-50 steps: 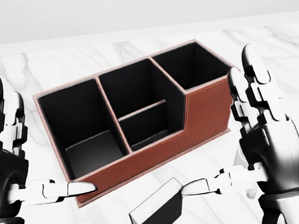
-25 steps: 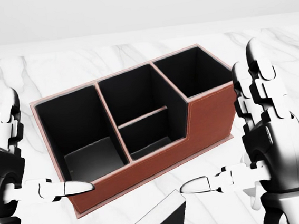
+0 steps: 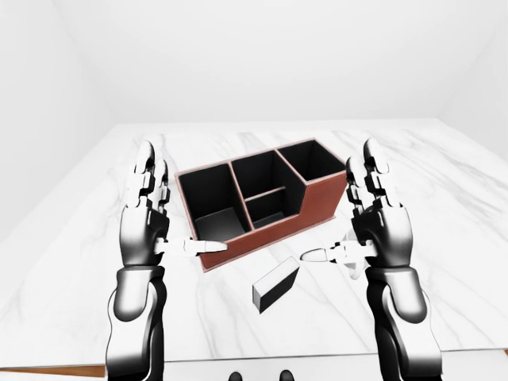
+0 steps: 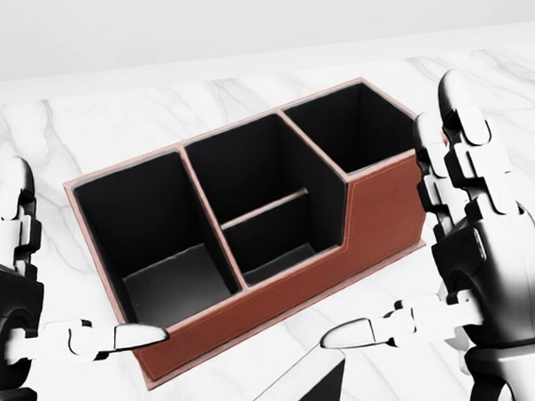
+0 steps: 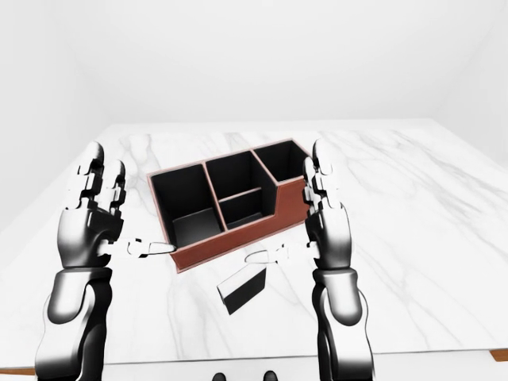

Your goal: Pick up the book and place it in the front compartment of the caddy.

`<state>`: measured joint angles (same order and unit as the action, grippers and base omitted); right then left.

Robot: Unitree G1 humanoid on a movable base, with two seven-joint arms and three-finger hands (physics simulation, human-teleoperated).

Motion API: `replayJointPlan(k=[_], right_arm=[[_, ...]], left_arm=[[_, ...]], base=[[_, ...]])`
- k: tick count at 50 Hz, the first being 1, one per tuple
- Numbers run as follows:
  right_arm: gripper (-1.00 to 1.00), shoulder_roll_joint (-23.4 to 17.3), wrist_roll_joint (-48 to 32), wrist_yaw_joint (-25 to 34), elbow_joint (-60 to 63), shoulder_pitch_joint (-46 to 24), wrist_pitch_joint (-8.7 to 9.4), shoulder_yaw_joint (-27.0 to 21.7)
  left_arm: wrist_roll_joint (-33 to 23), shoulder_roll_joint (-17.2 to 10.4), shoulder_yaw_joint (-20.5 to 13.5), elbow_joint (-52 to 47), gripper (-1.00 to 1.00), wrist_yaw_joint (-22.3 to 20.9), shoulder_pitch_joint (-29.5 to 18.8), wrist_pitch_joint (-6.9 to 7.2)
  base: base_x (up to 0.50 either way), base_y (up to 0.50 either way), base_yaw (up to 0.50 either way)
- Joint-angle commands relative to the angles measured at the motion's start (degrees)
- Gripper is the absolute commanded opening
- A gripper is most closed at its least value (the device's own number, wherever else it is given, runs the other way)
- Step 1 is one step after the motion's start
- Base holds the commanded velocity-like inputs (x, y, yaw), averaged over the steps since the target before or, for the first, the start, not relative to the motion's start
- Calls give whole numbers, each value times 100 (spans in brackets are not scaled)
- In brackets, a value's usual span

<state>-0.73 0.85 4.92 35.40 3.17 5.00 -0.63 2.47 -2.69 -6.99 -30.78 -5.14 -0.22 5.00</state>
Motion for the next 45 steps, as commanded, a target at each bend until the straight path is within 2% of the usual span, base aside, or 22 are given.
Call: replayJointPlan(k=[1, 11, 26, 45], right_arm=[[100, 17, -18, -64, -39, -20, 0, 13], [100, 24, 325, 34, 179, 38, 0, -28], [100, -17, 114, -25, -2, -5, 0, 30], [100, -14, 48, -60, 89, -66, 0, -10]], left_arm=[[-3, 3, 10, 15, 100, -3, 7, 0], [-4, 4, 9, 10, 100, -5, 12, 0], [5, -2, 2, 23, 100, -3, -8, 0], [19, -4, -17, 22, 100, -9, -16, 0]], base=[[0, 0, 0], [3, 0, 0], [49, 0, 0], [1, 0, 0]])
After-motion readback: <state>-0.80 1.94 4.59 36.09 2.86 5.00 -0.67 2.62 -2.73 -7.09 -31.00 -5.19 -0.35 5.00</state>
